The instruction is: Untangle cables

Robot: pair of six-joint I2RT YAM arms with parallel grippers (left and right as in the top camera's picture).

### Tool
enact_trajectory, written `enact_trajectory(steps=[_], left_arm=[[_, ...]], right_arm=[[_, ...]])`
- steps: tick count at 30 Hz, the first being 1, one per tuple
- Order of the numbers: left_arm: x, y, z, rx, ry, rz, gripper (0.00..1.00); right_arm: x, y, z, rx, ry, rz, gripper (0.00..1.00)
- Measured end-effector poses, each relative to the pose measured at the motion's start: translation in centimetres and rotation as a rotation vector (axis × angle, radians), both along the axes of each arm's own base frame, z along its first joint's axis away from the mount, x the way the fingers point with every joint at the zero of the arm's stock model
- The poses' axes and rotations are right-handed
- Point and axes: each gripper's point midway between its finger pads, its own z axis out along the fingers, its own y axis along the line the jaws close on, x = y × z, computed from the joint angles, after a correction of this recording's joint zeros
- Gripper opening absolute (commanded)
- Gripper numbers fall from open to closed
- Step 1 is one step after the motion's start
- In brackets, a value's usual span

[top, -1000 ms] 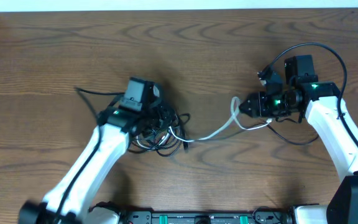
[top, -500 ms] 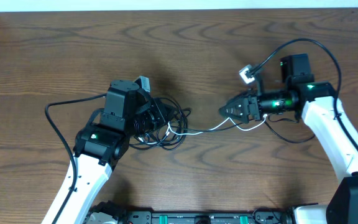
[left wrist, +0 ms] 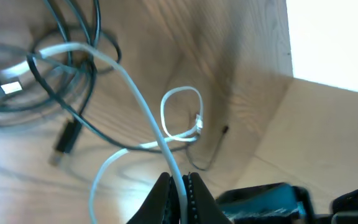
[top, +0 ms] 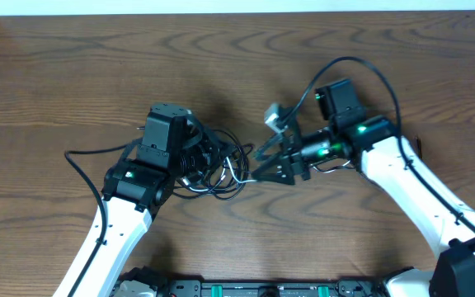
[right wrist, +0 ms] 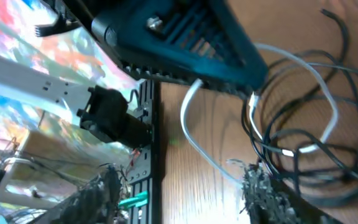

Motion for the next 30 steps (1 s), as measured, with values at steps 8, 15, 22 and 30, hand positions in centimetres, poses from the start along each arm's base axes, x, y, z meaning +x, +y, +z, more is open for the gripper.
enact_trajectory(steps=[8,15,22,30], left_arm=[[-0.5,-0.3,0.9,-0.181,0.165,0.085,0.08],[-0.1,0.4,2.6,-0.329,0.224,0.1,0.08],[-0.8,-0.1,3.5,-0.396,0.252,0.05,0.1],[-0.6,0.1,3.4,-0.355,0.188,0.018,0.83]], right_arm=[[-0.3,2.2,-1.1,-0.076,-0.079,0.0,0.57],[-0.5,3.0,-1.7,-0.114,-0.097,-0.008,0.4],[0.2,3.3,-1.5,-0.114,-0.092,-0.046,0.01],[2.1,3.0,-0.5,-0.098,0.006,-0.157,0.01]])
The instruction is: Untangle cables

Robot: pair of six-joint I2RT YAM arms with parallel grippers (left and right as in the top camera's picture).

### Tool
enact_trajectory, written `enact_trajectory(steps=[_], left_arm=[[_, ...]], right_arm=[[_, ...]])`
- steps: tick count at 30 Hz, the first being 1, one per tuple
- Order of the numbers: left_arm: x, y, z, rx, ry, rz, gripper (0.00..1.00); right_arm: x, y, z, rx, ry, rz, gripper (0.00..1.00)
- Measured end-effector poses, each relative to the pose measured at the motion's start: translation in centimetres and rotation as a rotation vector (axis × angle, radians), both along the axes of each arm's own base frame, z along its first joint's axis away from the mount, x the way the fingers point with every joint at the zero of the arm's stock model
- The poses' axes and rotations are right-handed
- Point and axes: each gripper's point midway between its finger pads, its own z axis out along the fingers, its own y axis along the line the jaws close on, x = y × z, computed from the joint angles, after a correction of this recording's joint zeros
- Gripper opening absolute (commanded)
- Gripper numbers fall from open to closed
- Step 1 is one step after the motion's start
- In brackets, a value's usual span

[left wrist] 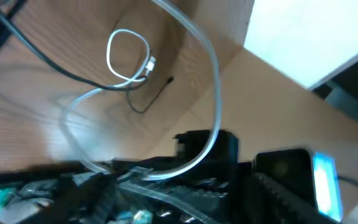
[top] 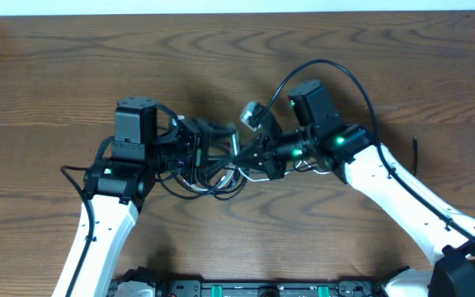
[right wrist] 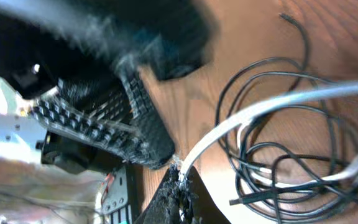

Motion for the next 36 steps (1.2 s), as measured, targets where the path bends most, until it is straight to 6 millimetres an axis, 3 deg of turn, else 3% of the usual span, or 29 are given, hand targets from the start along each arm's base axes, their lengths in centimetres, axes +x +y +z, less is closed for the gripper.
enact_trajectory(steps=[3,10,12,20,26,30,33,36], left_arm=[[0.3,0.3,-0.3,0.053,-0.074,-0.024,0.87],[0.1,2.2,-2.9,0.227,-0.086,-0.006,0.87],[0.1,3.2,-4.0,0.3,-0.068,0.016,0.87],[-0.5,8.2,-7.6,0.616,-0.003,0.11,0.86],[-0.3,10.2,-8.7,0.738,0.003,0.142,0.78],[-0.6,10.7,-11.2,0.782,0.078,0.112,0.73],[-0.1,10.1,-13.2,0.788,0.1,0.055,0.72],[1.1,8.3,-14.5,0.758,0.05,-0.04,0.73]], right_arm=[[0.8,-1.0,1.0,0.008,-0.004,-0.05,0.01],[0.3,-4.0,8.4,0.102,-0.182,-0.135,0.01],[-0.1,-4.9,10.7,0.138,-0.255,-0.154,0.01],[-1.4,-6.6,15.8,0.22,-0.441,-0.186,0.01],[-1.1,-7.2,16.4,0.206,-0.492,-0.231,0.01],[0.1,-7.9,15.3,0.142,-0.48,-0.305,0.01],[1.0,-8.6,14.0,0.076,-0.456,-0.369,0.01],[1.3,-9.2,12.9,0.024,-0.432,-0.401,0.01]])
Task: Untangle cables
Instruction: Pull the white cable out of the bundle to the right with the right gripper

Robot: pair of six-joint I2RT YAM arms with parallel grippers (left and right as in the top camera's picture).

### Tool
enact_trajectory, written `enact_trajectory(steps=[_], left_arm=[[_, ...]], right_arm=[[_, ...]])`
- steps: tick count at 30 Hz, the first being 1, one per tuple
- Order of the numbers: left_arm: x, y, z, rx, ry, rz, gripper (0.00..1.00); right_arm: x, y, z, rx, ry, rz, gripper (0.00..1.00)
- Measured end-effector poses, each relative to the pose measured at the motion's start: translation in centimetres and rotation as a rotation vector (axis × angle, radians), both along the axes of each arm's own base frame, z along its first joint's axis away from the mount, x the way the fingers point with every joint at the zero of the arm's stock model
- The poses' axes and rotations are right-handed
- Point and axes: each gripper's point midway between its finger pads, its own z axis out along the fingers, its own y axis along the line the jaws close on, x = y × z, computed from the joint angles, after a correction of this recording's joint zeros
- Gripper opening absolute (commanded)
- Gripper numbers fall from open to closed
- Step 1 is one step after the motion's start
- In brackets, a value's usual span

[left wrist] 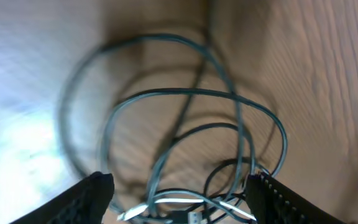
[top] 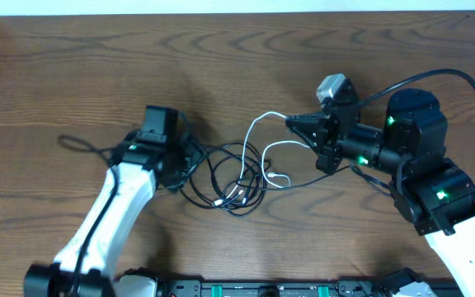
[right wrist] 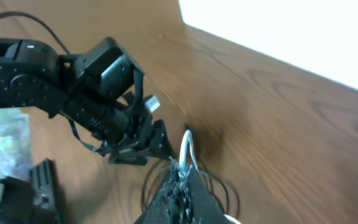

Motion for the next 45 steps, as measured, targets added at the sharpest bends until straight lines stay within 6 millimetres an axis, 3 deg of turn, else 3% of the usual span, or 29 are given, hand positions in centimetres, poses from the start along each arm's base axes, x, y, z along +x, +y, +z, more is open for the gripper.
enact_trajectory(steps=[4,12,14,17,21,25,30,39,45], left_arm=[[-0.4,-1.9,-1.9,-0.013,0.045,-0.109,0.72],[-2.7,-3.6,-6.9,0.033,0.214,-0.225,0.58],[-3.0,-3.8,-7.8,0.04,0.239,-0.241,0.43],[-2.9,-4.1,-8.1,0.037,0.238,-0.255,0.08],[-2.9,-4.3,-8.2,0.031,0.238,-0.273,0.07],[-3.4,-3.5,-8.2,0.028,0.26,-0.283,0.08],[-3.1,-3.5,-5.6,-0.067,0.186,-0.346,0.07],[-2.2,-4.9,4.0,-0.215,-0.151,-0.423,0.07],[-3.1,-4.3,6.9,-0.18,-0.253,-0.427,0.07]], right_arm=[[0.2,-0.4,-1.3,-0.038,0.041,-0.024,0.01],[0.4,-1.6,-4.2,-0.123,0.135,-0.092,0.01],[0.6,-1.7,-4.5,-0.134,0.139,-0.105,0.01],[1.0,-1.8,-5.1,-0.146,0.153,-0.115,0.01],[1.8,-1.9,-5.0,-0.145,0.137,-0.138,0.01],[3.3,-3.3,-4.3,-0.119,0.132,-0.218,0.01],[4.6,-5.1,-2.9,-0.099,0.113,-0.285,0.01],[5.3,-6.2,-3.2,-0.133,0.103,-0.34,0.01],[6.8,-7.9,-4.7,-0.209,0.114,-0.449,0.01]])
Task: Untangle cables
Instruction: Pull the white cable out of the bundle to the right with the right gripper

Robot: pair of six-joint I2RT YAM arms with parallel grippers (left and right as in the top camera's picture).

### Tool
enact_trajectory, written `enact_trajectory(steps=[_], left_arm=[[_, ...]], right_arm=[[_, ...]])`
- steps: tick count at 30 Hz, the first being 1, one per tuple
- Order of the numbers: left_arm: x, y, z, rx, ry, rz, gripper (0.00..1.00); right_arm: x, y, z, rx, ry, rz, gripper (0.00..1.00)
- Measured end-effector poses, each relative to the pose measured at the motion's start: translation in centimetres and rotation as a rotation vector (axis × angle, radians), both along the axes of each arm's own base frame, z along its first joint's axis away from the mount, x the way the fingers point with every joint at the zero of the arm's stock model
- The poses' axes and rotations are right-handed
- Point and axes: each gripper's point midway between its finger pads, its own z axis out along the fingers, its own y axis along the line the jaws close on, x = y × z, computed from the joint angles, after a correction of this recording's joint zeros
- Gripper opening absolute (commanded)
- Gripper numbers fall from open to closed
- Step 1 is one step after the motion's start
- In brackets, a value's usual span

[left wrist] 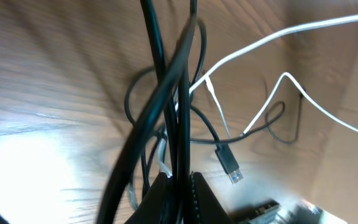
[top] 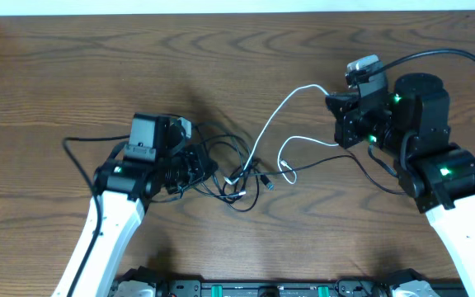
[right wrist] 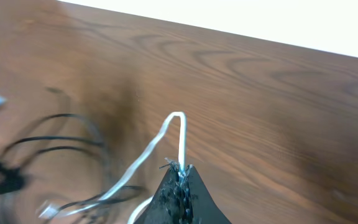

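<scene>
A tangle of black cables (top: 225, 169) lies at the table's middle, with a USB plug (top: 267, 183) at its right edge. My left gripper (top: 195, 170) is shut on several black strands at the tangle's left side; in the left wrist view these strands (left wrist: 169, 93) run straight into the gripper (left wrist: 179, 182). A white cable (top: 272, 120) rises from the tangle up and to the right. My right gripper (top: 331, 99) is shut on its bend, seen as a white cable loop (right wrist: 174, 121) above the gripper (right wrist: 180, 169).
The brown wooden table (top: 72, 66) carries nothing else. A thin black lead (top: 328, 165) trails from the tangle toward the right arm. The arms' own black supply cables hang behind each wrist. A rail of fittings runs along the front edge.
My left gripper was open over the black loops and is now shut on them. My right gripper has moved right and back with the white cable, which now stretches longer out of the tangle.
First my left gripper was shut on the white cable and the right was open beside the tangle. Then the right was shut on the white cable and the left open. The right then held it away to the right, and now the left holds the black strands.
</scene>
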Motion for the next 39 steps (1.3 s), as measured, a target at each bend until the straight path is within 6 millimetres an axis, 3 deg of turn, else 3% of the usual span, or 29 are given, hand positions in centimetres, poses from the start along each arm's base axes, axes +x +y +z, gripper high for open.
enact_trajectory(steps=[5,12,20,25,30,34,39], left_arm=[[-0.6,2.3,-0.5,0.125,-0.002,0.065,0.07],[-0.6,5.1,-2.8,0.294,0.054,0.13,0.07],[-0.5,5.8,-6.2,0.364,0.179,0.125,0.07],[-0.8,6.0,-8.2,0.392,0.258,0.114,0.07],[-1.1,6.0,-9.7,0.41,0.318,0.104,0.07],[-1.3,6.1,-10.8,0.421,0.361,0.096,0.07],[-1.3,6.1,-11.7,0.431,0.387,0.092,0.08]], right_arm=[[1.6,-2.3,-0.4,-0.08,-0.026,-0.13,0.01],[3.6,-2.6,2.7,-0.049,-0.169,-0.181,0.01],[5.1,-3.9,5.3,-0.037,-0.282,-0.269,0.01],[6.3,-8.1,7.4,-0.079,-0.377,-0.476,0.01],[6.8,-14.3,11.6,-0.083,-0.537,-0.748,0.01],[6.3,-18.1,14.1,-0.067,-0.633,-0.889,0.01],[5.8,-21.3,14.1,-0.096,-0.636,-0.985,0.01]])
